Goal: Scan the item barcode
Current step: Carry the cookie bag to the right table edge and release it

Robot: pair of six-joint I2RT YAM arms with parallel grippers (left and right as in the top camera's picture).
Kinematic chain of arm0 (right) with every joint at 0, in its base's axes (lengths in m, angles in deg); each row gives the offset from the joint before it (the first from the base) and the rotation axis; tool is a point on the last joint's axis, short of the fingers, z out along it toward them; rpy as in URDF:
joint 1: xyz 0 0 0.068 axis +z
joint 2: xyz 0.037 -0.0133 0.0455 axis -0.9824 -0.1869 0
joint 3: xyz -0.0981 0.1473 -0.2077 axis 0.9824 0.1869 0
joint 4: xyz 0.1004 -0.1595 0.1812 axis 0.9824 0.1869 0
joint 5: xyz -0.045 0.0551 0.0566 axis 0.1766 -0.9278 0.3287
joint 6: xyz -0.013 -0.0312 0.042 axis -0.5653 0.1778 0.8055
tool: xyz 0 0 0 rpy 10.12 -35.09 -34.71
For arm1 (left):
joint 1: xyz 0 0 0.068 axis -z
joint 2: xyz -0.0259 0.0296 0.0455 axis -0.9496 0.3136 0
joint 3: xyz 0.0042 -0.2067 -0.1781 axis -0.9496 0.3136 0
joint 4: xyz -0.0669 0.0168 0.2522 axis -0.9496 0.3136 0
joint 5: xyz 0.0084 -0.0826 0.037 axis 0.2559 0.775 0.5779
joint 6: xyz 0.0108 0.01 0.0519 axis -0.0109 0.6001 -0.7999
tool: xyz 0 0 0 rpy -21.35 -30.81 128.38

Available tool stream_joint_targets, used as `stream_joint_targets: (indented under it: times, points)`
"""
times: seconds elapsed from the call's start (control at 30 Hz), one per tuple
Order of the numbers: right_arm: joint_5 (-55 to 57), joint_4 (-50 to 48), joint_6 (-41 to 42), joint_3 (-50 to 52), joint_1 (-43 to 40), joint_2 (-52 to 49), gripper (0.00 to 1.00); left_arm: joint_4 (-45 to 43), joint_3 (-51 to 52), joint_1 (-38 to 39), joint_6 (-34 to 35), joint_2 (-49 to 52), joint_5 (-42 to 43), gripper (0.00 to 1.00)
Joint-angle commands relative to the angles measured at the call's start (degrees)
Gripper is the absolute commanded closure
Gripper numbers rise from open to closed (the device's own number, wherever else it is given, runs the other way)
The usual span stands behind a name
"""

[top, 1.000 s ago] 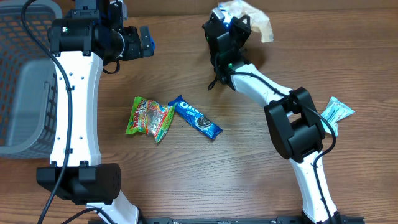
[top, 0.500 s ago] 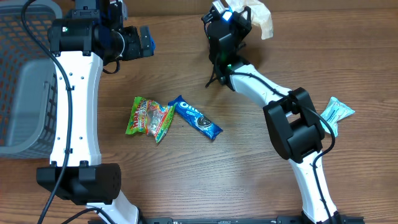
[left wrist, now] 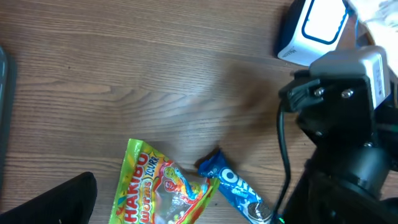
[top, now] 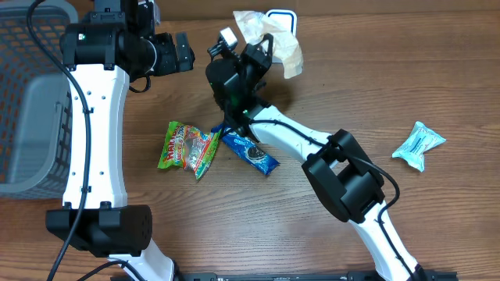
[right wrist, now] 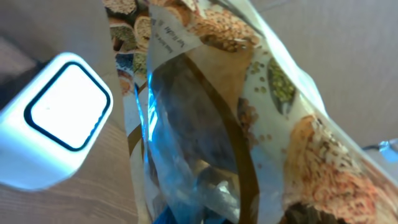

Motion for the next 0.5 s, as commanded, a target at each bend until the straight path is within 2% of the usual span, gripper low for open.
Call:
stream_joint_targets:
  times: [0.0,0.07,0.17,0.37,0.43,0.47]
  points:
    - [-1.22,11.54,8.46,-0.46,-1.53,5.77,0.96,-0.07,-0.52,0.48,0.17,0.22,-0.42,0.0]
    - [-6.19,24.44,16.65,-0.46,-1.18,6.1,0.96,-0.07,-0.52,0.48,0.17,0.22,-0.42,0.0]
    - [-12.59,38.77,28.92,-0.46,-0.13,7.1,0.97,-0.07,-0.52,0.5,0.17,0.22,-0.42,0.0]
    - [-23.23,55.15,45.72,-0.5,0.81,15.13,0.96,-0.07,-0.52,0.76,0.17,0.22,-0.42,0.0]
    - [-28.04,59.78,51.39,-0.52,-0.2,20.22,0.96,-0.07,-0.52,0.76,0.17,0.22,-0.42,0.0]
    - [-32.3,63.93,57.61,-0.52,-2.14,25.29,0.96,-0.07,-0.52,0.76,0.17,0.22,-0.42,0.01]
